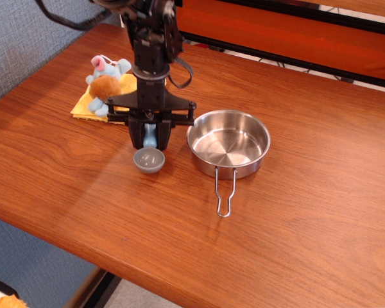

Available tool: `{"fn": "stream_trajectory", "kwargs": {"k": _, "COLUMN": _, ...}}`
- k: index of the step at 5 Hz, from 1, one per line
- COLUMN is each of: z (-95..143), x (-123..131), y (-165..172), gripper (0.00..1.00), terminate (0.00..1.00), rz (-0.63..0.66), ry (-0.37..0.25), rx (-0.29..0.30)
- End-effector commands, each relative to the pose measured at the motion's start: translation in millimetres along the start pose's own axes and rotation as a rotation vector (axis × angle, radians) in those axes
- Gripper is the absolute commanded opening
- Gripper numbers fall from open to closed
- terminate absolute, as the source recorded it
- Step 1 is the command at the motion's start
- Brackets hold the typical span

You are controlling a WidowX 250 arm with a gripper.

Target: Move the spoon to in between yellow cloth and the silver pot.

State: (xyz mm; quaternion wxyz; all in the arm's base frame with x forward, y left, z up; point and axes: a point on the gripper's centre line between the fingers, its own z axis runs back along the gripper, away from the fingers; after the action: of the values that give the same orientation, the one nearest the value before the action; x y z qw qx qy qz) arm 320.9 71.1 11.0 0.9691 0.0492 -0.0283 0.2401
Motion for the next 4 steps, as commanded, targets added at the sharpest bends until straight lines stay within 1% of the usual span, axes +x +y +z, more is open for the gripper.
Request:
{"fn": "stream_trajectory", "kwargs": {"k": 1, "z": 10.4, "x": -9.5, "y": 7.8, "gripper": 0.0, "terminate": 0.0, "rz": -0.004, "ry": -0.025, "rx": -0.033}}
{"fn": "stream_trajectory", "kwargs": {"k": 2, "z": 15.6, "x": -9.4, "y": 11.7, "gripper": 1.0, "terminate": 0.0, "rz": -0.009, "ry": -0.019, "rx": -0.023}}
{"fn": "stream_trajectory", "kwargs": {"k": 3, "z": 21.8, "x": -8.6, "y": 14.8, "gripper": 1.0, "terminate": 0.0, "rz": 0.0, "ry": -0.027, "rx": -0.005}}
{"fn": "stream_trajectory", "kwargs": {"k": 4, "z": 34.1, "x": -7.3, "y": 12.6, "gripper": 1.0, "terminate": 0.0, "rz": 0.0, "ry": -0.053, "rx": -0.012}}
